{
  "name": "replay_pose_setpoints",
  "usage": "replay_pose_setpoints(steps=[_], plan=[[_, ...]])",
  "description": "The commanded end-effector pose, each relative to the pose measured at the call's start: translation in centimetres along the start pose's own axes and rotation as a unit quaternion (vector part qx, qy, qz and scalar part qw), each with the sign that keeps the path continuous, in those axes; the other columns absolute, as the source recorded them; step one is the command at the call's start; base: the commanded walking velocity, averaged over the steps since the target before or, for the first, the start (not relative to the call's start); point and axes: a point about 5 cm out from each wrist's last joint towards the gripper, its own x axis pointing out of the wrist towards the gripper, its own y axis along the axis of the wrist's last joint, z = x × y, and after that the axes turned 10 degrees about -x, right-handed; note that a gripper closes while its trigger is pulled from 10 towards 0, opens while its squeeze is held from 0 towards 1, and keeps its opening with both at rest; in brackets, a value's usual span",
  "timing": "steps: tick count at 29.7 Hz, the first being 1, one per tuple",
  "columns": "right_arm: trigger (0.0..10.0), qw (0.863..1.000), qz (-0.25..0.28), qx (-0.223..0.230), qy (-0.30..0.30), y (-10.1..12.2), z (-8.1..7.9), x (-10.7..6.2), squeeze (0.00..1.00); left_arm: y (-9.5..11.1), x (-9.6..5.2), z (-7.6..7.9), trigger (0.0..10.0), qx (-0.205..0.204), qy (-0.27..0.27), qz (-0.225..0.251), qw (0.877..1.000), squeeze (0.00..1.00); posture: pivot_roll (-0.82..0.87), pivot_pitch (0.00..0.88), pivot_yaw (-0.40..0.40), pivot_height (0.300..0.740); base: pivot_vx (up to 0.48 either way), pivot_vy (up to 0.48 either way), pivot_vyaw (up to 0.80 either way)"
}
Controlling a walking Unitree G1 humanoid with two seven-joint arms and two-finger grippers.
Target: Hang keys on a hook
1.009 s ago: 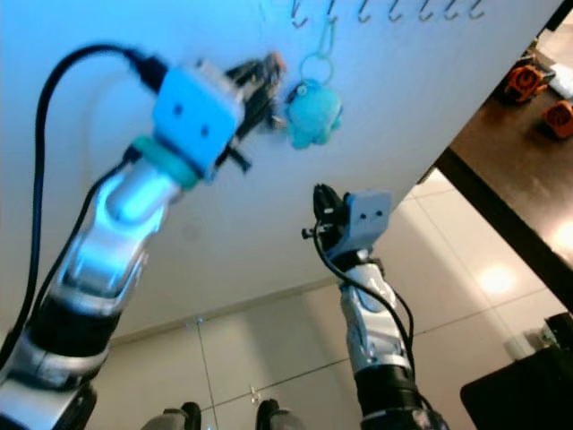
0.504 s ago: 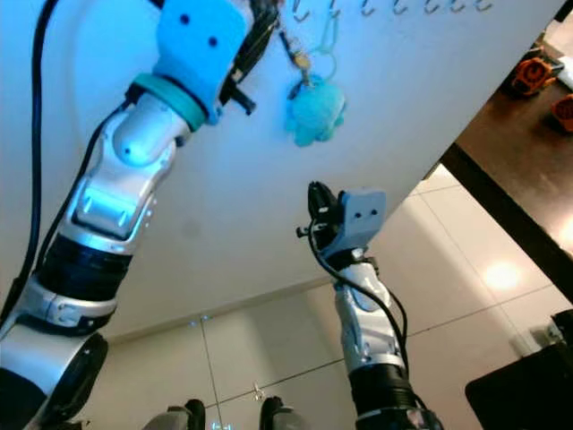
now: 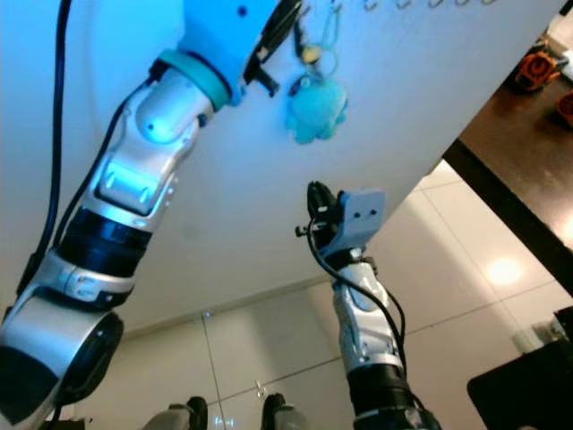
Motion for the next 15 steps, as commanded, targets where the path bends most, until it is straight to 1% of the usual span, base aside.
replay_pose_setpoints(steps=[1,10,12,15], plan=[[10.0,1.000,-0.007,-0.005,-0.001,-0.4,0.1,-0.4,0.00,0.5,0.3,0.6,10.0,-0.004,-0.012,0.014,1.000,0.00,-0.02,0.219,0.012,0.740,0.000,0.000,0.00],[10.0,1.000,-0.006,-0.006,-0.007,-0.3,0.2,-0.6,0.00,0.3,1.0,1.1,10.0,-0.008,-0.020,0.018,1.000,0.00,-0.03,0.225,0.026,0.740,0.000,0.000,0.00],[10.0,1.000,-0.008,-0.006,-0.009,-0.5,0.2,-0.8,0.00,0.2,1.2,1.7,10.0,-0.011,-0.027,0.018,0.999,0.00,-0.03,0.229,0.029,0.740,0.000,0.000,0.00],[10.0,1.000,-0.009,-0.006,-0.010,-0.5,0.2,-0.9,0.00,0.2,1.3,1.8,10.0,-0.012,-0.029,0.020,0.999,0.00,-0.03,0.230,0.029,0.740,0.000,0.000,0.00]])
